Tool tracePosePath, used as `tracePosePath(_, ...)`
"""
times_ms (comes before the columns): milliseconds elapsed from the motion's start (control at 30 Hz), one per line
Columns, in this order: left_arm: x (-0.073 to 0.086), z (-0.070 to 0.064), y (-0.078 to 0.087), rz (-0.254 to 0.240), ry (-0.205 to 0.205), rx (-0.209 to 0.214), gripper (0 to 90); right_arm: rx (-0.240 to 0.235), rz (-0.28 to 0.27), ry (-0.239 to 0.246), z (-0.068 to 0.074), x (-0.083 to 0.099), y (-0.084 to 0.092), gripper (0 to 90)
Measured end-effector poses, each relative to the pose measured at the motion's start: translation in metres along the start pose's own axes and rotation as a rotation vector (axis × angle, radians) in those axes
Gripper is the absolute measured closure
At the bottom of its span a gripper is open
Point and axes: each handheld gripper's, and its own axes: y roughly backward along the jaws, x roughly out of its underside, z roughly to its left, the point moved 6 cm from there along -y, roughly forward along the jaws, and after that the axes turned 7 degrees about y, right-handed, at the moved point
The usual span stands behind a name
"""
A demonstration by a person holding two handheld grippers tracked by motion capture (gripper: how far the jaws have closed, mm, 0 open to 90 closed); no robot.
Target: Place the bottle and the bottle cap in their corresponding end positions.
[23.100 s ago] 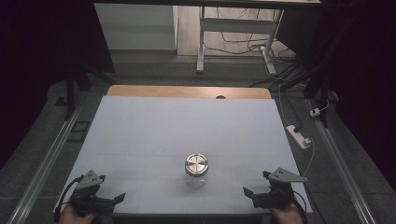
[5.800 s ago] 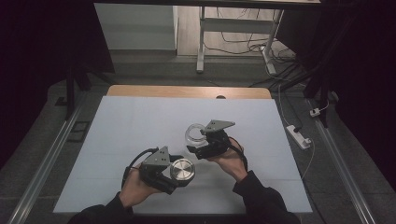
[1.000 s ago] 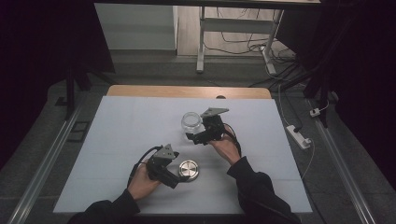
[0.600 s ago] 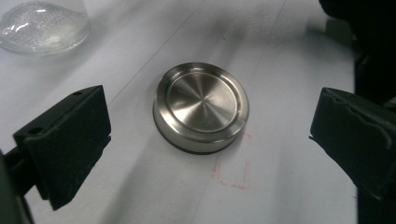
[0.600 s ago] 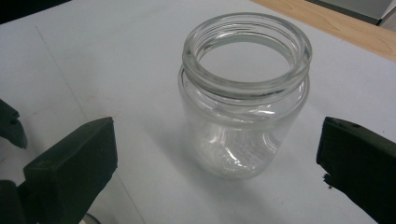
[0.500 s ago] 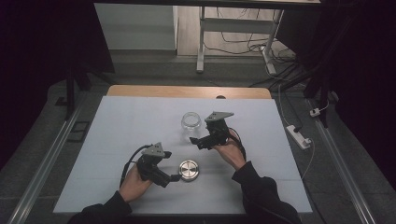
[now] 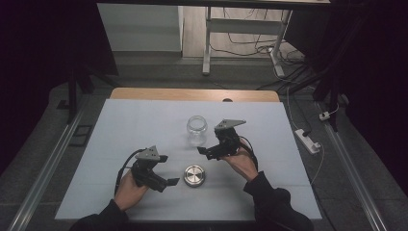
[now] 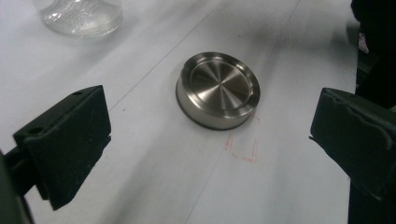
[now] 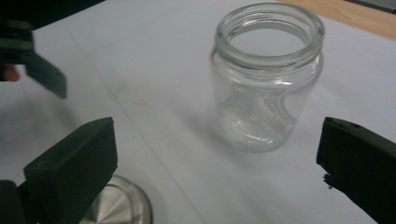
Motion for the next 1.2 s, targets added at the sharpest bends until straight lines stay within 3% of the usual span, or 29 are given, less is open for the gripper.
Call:
tracePosePath(200, 0.003, -0.002, 0.009, -0.005, -0.008, -0.021, 0.0, 0.007, 0.023, 0.009, 0.006, 0.009, 0.011, 0.0)
tracePosePath(400, 0.009, -0.003, 0.022, -0.022, 0.011, -0.029, 0.0, -0.001, -0.006, 0.02, 0.015, 0.012, 0.025, 0.0)
tracePosePath(600, 0.019, -0.001, 0.036, -0.043, 0.035, -0.068, 0.0, 0.006, -0.018, 0.029, 0.022, 0.02, 0.037, 0.0)
tracePosePath(1200, 0.047, 0.005, 0.071, -0.086, 0.1, -0.133, 0.0, 0.055, -0.011, 0.008, 0.022, 0.054, 0.073, 0.0)
